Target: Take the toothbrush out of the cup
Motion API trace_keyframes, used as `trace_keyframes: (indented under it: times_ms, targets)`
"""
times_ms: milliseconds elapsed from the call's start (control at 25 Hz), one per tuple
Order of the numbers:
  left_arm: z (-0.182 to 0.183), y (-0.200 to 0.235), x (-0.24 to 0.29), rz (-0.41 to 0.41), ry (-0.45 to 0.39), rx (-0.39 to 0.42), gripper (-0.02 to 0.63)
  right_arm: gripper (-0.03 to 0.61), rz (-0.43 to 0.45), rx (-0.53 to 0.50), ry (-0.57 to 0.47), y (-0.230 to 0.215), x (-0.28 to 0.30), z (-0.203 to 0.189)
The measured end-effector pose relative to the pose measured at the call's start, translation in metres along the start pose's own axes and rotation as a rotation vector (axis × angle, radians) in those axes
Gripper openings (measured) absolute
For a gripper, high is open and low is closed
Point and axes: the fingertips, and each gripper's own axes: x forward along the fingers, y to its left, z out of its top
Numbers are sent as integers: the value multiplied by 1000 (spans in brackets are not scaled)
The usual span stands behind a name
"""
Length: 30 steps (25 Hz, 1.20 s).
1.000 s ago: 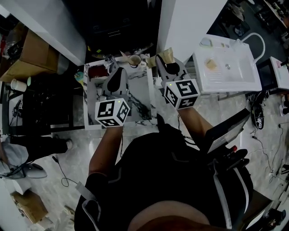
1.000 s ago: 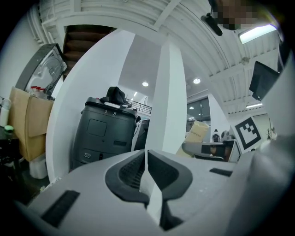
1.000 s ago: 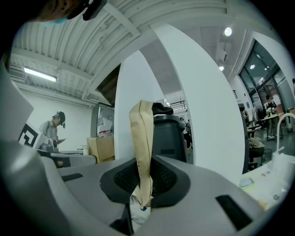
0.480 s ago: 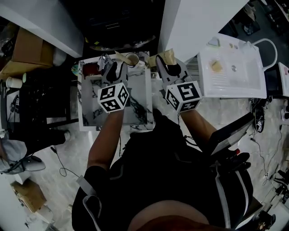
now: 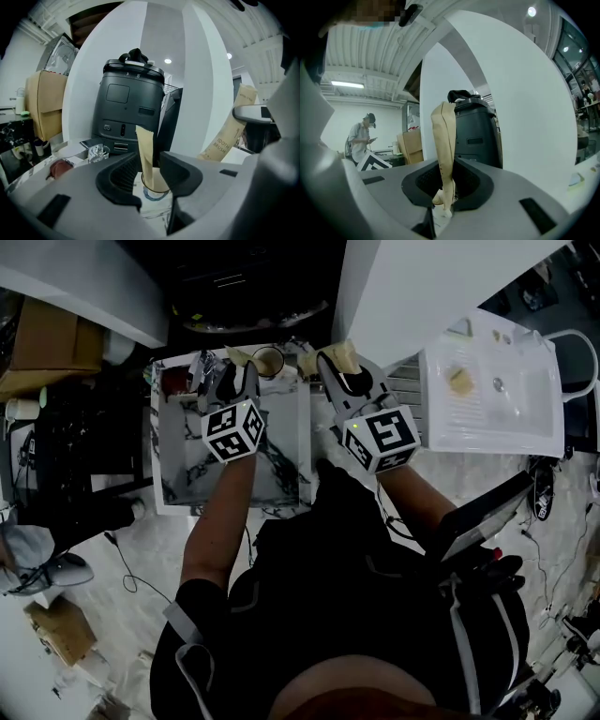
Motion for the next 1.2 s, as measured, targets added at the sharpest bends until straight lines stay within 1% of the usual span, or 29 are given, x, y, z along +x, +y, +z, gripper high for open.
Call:
trace_keyframes:
  times_ms: [120,280,320,400,480,600,760,960,1200]
  targets:
    - [-4,2,12,1,-2,13,138,57,4,16,15,-4,5,-12]
    - [-7,6,23,-13,-9,-27,135,57,16,23,23,-2,8,-23]
    - [-7,6,25,-17,-9,-31,127,57,17,25,25,-1,7,-25]
    - [-10,7,28,-20,-3,-29,84,57,16,28,28,-2,7,-29]
    - [-13,7,31,-25,4,-30,56,57,4,27,25,-4,5,-31]
    - [-9,2,33,-41,2,-24,37,57,-15,28,24,-7,2,-30]
    - [11,-8,20,-70,-52,16,32,57,-24,35,12,-2,-4,-19]
    - [49,-18,-5,-112,-134,24,32,57,-61,26,-6,6,-15,3]
    - [92,-31,-54,-163,-239,21,32,57,-91,12,-34,24,-32,28]
